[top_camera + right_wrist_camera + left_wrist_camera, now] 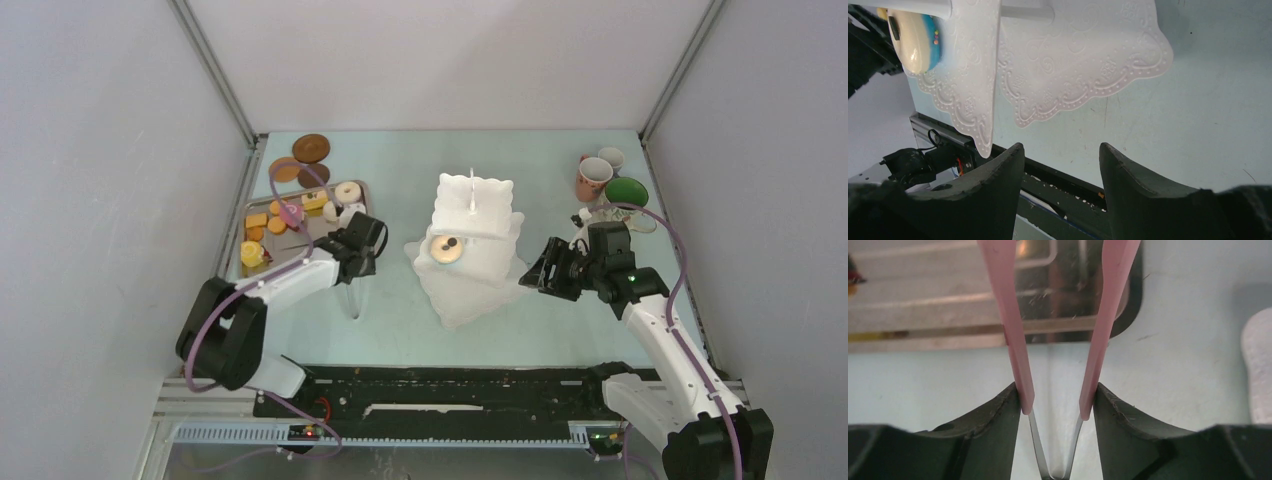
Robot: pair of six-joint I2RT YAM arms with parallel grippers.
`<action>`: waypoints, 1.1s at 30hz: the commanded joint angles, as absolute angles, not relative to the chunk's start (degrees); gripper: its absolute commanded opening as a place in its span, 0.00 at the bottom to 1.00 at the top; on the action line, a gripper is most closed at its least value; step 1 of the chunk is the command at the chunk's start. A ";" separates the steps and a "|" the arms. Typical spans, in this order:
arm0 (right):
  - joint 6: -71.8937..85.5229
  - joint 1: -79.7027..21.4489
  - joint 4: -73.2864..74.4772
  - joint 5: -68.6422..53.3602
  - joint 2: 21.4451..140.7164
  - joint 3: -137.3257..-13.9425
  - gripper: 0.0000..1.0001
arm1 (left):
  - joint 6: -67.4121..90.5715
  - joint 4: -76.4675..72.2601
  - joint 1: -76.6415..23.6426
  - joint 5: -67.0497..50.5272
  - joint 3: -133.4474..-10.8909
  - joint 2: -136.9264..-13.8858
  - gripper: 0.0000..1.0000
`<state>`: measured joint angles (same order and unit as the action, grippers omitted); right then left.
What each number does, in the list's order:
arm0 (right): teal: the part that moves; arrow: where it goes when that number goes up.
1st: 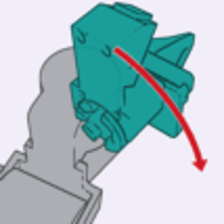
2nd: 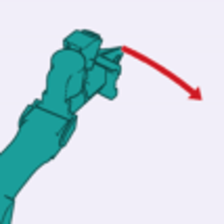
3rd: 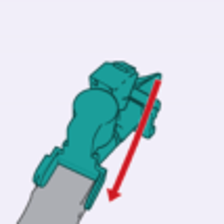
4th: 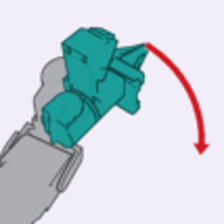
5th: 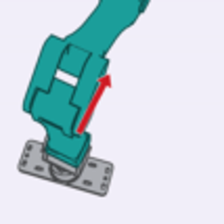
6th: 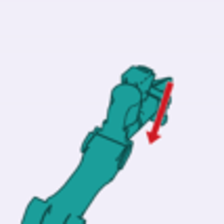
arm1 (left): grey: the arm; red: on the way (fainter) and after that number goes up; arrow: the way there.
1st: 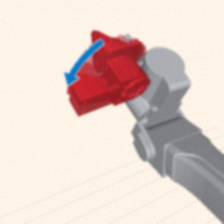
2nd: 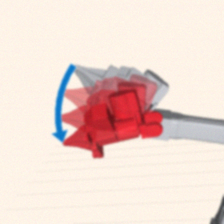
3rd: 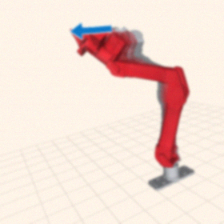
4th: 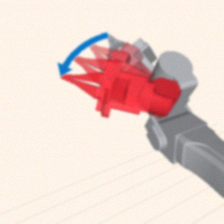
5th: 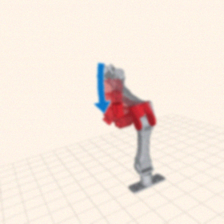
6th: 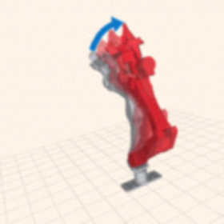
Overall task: Serve the afternoon tea
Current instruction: Pick up the clamp from the center of the board.
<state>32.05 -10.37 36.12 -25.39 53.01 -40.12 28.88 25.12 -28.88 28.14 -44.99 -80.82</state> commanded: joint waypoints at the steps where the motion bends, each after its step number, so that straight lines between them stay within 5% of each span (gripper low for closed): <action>1: 30.61 -10.31 36.78 -24.79 52.19 -42.27 0.59 | 28.06 22.49 -28.56 27.46 -52.28 -86.76 0.58; 5: 31.01 -10.41 36.99 -25.44 52.27 -42.28 0.59 | 33.48 22.19 -28.41 29.48 -52.85 -90.09 0.65; 14: 30.59 -12.18 38.26 -25.51 53.23 -42.54 0.58 | 37.25 18.37 -28.39 31.97 -50.26 -92.50 0.60; 21: 30.34 -13.18 38.59 -25.36 53.44 -42.71 0.57 | 37.34 19.22 -28.30 33.32 -49.60 -91.40 0.85; 33: 29.99 -14.36 39.89 -23.72 53.05 -42.70 0.57 | 46.63 12.22 -36.71 44.45 -37.35 -82.91 0.94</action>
